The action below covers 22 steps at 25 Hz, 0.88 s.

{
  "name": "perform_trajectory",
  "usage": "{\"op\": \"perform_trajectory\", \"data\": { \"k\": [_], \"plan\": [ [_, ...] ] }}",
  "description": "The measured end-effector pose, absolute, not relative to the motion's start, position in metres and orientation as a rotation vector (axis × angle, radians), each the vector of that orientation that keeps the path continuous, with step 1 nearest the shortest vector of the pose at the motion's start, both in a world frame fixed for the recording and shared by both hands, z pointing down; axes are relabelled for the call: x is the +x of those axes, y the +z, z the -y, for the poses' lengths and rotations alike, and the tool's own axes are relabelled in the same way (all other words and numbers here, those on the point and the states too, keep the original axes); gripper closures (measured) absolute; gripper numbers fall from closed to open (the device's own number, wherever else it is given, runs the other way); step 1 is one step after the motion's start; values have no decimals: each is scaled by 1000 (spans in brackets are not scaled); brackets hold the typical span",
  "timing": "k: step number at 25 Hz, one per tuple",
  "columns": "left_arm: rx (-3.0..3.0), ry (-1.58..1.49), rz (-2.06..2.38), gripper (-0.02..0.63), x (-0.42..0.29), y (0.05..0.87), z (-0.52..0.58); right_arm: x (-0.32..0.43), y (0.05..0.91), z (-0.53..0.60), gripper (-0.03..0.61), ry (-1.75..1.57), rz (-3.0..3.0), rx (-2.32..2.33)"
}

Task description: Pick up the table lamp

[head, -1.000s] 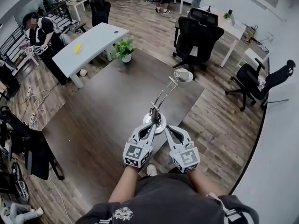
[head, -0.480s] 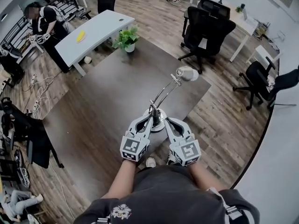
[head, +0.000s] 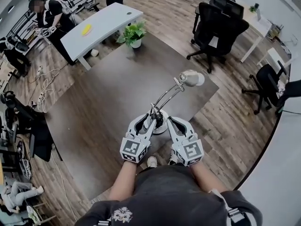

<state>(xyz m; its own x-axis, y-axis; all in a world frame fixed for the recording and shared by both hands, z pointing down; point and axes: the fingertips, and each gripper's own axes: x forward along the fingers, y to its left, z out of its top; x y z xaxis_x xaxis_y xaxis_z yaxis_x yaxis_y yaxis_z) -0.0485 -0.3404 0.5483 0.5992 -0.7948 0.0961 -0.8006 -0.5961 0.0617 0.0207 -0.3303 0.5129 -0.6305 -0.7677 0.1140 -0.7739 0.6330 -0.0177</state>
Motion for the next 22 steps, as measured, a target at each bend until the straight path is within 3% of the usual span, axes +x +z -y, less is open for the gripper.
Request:
{"op": "perform_trajectory", "data": {
  "k": [3, 6, 22],
  "plan": [
    [2703, 107, 1389, 425, -46, 552, 350, 23, 515, 338, 551, 107, 2757, 1294],
    [2699, 123, 1393, 399, -43, 558, 357, 24, 516, 343, 551, 106, 2763, 1285],
    [2697, 199, 1365, 394, -16, 577, 390, 35, 530, 369, 551, 132, 2741, 1239]
  ]
}}
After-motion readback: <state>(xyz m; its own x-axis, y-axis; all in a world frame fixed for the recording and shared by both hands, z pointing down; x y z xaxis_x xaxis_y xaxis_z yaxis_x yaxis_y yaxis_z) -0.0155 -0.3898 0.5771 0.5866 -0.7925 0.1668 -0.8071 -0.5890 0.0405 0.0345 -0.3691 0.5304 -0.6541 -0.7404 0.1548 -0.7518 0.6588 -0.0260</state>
